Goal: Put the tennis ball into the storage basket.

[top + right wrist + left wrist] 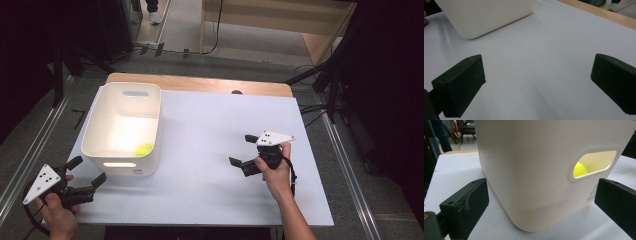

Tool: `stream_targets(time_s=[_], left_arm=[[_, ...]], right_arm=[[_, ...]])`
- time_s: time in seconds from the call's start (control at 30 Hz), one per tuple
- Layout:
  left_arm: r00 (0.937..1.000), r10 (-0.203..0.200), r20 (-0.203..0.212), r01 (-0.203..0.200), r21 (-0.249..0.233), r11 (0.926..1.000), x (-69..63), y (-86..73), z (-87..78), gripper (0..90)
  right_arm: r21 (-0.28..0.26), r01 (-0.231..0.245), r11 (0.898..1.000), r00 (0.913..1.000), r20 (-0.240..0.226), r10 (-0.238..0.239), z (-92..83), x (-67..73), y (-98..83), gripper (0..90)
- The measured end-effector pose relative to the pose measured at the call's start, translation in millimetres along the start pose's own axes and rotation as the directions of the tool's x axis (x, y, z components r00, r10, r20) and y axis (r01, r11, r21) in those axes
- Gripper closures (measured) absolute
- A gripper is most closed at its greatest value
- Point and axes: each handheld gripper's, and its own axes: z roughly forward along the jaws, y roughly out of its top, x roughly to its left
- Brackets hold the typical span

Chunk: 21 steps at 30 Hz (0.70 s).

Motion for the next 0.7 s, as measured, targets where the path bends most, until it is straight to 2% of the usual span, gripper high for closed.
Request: stream_targets(time_s=[0.7], left_arm=[[1.0000,0.003,-0.002,-0.003,0.001,1.0000,0.1,0.0,-0.3,0.0]], right_arm=[[-0.042,-0.068,0.997,0.9947,0.074,0.071,-37.2,-13.3,-44.5,0.0]])
